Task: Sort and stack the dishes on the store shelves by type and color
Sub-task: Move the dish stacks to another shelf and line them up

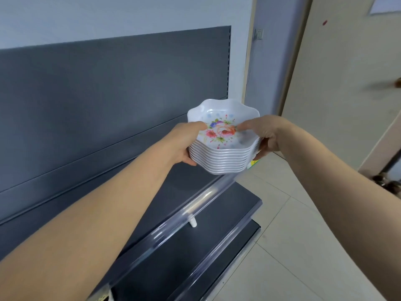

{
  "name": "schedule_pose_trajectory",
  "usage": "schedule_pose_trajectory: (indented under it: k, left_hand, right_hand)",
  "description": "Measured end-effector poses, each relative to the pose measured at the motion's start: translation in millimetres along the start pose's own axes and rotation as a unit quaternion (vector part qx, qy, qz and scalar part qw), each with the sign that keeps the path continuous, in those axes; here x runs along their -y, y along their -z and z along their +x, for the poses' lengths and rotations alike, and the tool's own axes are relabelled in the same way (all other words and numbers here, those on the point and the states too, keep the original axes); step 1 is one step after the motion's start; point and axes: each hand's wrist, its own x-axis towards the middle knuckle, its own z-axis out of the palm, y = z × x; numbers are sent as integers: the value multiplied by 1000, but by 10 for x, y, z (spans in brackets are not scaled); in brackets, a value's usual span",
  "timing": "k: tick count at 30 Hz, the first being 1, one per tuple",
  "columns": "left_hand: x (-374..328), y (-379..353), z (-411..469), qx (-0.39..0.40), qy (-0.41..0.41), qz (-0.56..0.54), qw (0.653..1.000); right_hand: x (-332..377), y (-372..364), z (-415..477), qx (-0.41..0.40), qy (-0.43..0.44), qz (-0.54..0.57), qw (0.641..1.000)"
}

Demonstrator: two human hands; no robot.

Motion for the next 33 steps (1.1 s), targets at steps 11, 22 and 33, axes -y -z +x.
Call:
schedule_pose_trajectory:
  k: [11, 22, 33]
  left_hand:
    - [-366, -1026, 1210, -82, 32, -55, 995]
    - [-268, -1138, 2056, -141, 84, -93, 982]
    - [-95, -1150, 2610, -138, 126, -84, 979]
  right_hand:
    - [287, 900, 1495, 92, 20, -68, 993]
    - [431, 853, 2441, 153, 10, -112, 982]
    - [379, 719, 3103, 184, -11, -143, 972]
